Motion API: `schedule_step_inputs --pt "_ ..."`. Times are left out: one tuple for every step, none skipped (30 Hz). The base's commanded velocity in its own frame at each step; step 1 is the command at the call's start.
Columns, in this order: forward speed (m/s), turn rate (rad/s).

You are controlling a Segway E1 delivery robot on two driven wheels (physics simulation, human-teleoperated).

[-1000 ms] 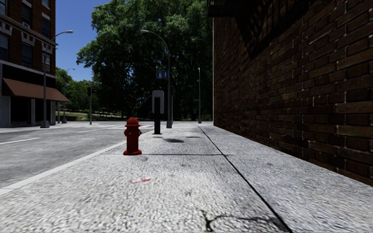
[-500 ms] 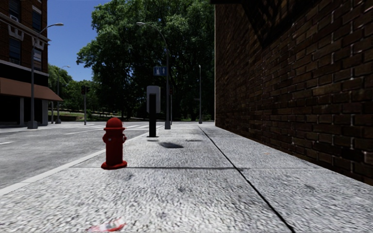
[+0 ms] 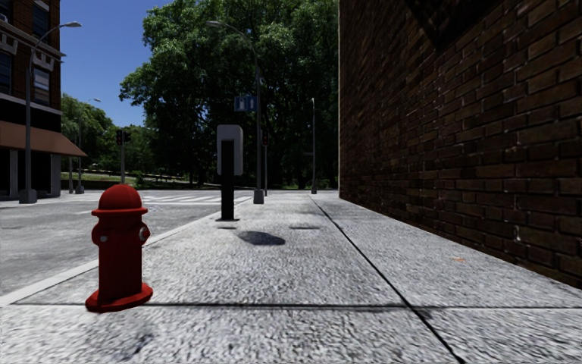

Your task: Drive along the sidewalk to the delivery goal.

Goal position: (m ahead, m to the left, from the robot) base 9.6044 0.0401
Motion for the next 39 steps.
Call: schedule_step_inputs --pt "2.0 0.11" --pt "2.0 0.11" --pt "2.0 0.11" --pt "2.0 0.11" --pt "2.0 0.11" --pt "2.0 0.11" --pt "2.0 0.11" --pt "2.0 0.11" --pt "2.0 0.11" --pt "2.0 0.11" --pt "2.0 0.11" --pt "2.0 0.11" --pt "2.0 0.14" --pt "2.0 0.15" --pt "2.0 0.16" --pt "2.0 0.16" --pt "2.0 0.16" --pt "2.0 0.17" --pt "2.0 0.19" --pt "2.0 0.19" --pt "2.0 0.19" --pt "2.0 0.19" --pt "2.0 0.19" --pt "2.0 0.2" --pt "2.0 0.23" --pt "2.0 0.24" --pt "2.0 0.24" --pt "2.0 0.24" --pt "2.0 0.23" --pt "2.0 0.23" --pt "2.0 0.21" --pt "2.0 0.0" --pt "2.0 0.0" --pt "2.0 0.0" --pt "2.0 0.0" --pt "2.0 0.0" --pt "2.0 0.0" --pt "2.0 0.0" --pt "2.0 0.0"
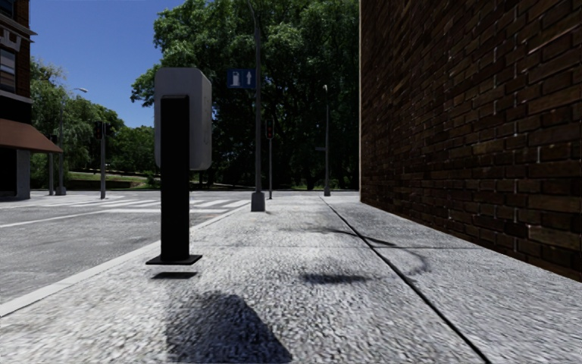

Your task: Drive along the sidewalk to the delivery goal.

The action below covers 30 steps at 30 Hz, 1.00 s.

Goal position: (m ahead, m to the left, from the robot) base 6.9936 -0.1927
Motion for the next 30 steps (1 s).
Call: schedule_step_inputs --pt "2.0 0.0" --pt "2.0 0.0" --pt "2.0 0.0" --pt "2.0 0.0" --pt "2.0 0.0" --pt "2.0 0.0" --pt "2.0 0.0" --pt "2.0 0.0" --pt "2.0 0.0" --pt "2.0 0.0" --pt "2.0 0.0" --pt "2.0 0.0" --pt "2.0 0.0" --pt "2.0 0.0" --pt "2.0 0.0" --pt "2.0 0.0" --pt "2.0 0.0" --pt "2.0 0.0" --pt "2.0 0.0" --pt "2.0 0.0" --pt "2.0 0.0" --pt "2.0 0.0" --pt "2.0 0.0" --pt "2.0 0.0" --pt "2.0 0.0" --pt "2.0 0.0" --pt "2.0 0.0" --pt "2.0 0.0" --pt "2.0 0.0" --pt "2.0 0.0"
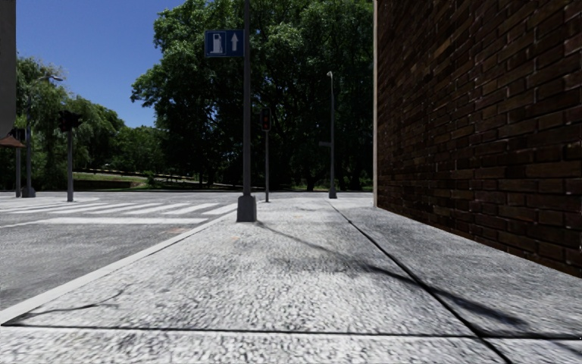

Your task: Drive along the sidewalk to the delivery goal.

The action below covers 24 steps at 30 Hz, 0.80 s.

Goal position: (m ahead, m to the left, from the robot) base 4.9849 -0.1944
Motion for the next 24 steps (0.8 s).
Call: schedule_step_inputs --pt "2.0 0.0" --pt "2.0 0.0" --pt "2.0 0.0" --pt "2.0 0.0" --pt "2.0 0.0" --pt "2.0 0.0" --pt "2.0 0.0" --pt "2.0 0.0" --pt "2.0 0.0" --pt "2.0 0.0" --pt "2.0 0.0" --pt "2.0 0.0" --pt "2.0 0.0" --pt "2.0 0.0" --pt "2.0 0.0" --pt "2.0 0.0" --pt "2.0 0.0" --pt "2.0 0.0" --pt "2.0 0.0" --pt "2.0 0.0" --pt "2.0 0.0" --pt "2.0 0.0" --pt "2.0 0.0" --pt "2.0 0.0"
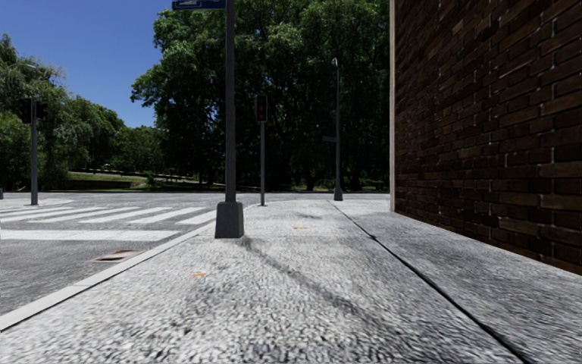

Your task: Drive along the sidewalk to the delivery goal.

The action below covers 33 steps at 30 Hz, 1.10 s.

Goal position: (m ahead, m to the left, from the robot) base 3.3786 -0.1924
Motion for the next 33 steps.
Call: schedule_step_inputs --pt "2.0 0.0" --pt "2.0 0.0" --pt "2.0 0.0" --pt "2.0 0.0" --pt "2.0 0.0" --pt "2.0 0.0" --pt "2.0 0.0" --pt "2.0 0.0" --pt "2.0 0.0" --pt "2.0 0.0" --pt "2.0 0.0" --pt "2.0 0.0" --pt "2.0 0.0" --pt "2.0 0.0" --pt "2.0 0.0" --pt "2.0 0.0" --pt "2.0 0.0" --pt "2.0 0.0" --pt "2.0 0.0" --pt "2.0 0.0" --pt "2.0 0.0" --pt "2.0 0.0" --pt "2.0 0.0" --pt "2.0 0.0" --pt "2.0 0.0" --pt "2.0 0.0" --pt "2.0 0.0" --pt "2.0 0.0" --pt "2.0 0.0" --pt "2.0 0.0" --pt "2.0 0.0" --pt "2.0 0.0" --pt "2.0 0.0"
